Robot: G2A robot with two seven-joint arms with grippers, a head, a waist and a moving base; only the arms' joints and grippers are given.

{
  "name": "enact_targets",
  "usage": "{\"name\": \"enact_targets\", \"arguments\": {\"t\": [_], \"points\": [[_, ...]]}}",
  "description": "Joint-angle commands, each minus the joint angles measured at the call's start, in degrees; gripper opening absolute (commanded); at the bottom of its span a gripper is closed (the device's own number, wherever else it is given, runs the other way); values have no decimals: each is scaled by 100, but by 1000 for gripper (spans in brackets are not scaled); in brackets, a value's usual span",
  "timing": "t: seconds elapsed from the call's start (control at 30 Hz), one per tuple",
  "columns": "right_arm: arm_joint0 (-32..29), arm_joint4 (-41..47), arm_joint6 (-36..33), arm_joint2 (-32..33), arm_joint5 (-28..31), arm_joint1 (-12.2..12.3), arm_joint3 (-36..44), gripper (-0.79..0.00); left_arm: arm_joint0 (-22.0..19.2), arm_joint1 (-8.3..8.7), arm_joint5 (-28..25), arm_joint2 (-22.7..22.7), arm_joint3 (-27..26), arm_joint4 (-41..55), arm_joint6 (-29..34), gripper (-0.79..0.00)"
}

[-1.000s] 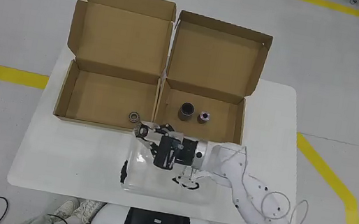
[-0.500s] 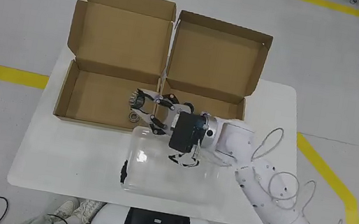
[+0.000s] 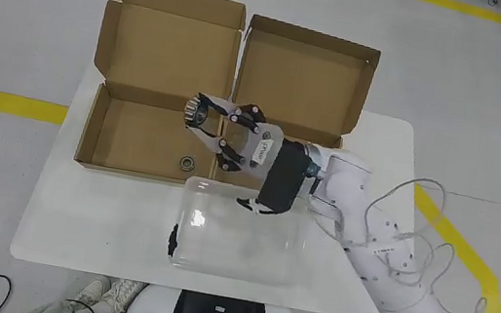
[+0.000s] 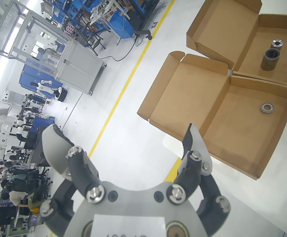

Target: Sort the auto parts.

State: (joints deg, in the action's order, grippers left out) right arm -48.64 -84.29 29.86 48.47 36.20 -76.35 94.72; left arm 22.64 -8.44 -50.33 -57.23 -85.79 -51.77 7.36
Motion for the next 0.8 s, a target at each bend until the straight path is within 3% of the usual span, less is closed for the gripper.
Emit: {"name": "enact_targets", "arguments": {"t": [0.0,0.1,0.77], "points": [[16,3,-59,-11,-2,-10,24,-785,0,0,0,0,0,0,0,0],[73,-54,-171,-14,215,-6,10,-785,0,0,0,0,0,0,0,0],[33,-46,-213,-16,179,-5,30,-785,0,0,0,0,0,0,0,0]]}}
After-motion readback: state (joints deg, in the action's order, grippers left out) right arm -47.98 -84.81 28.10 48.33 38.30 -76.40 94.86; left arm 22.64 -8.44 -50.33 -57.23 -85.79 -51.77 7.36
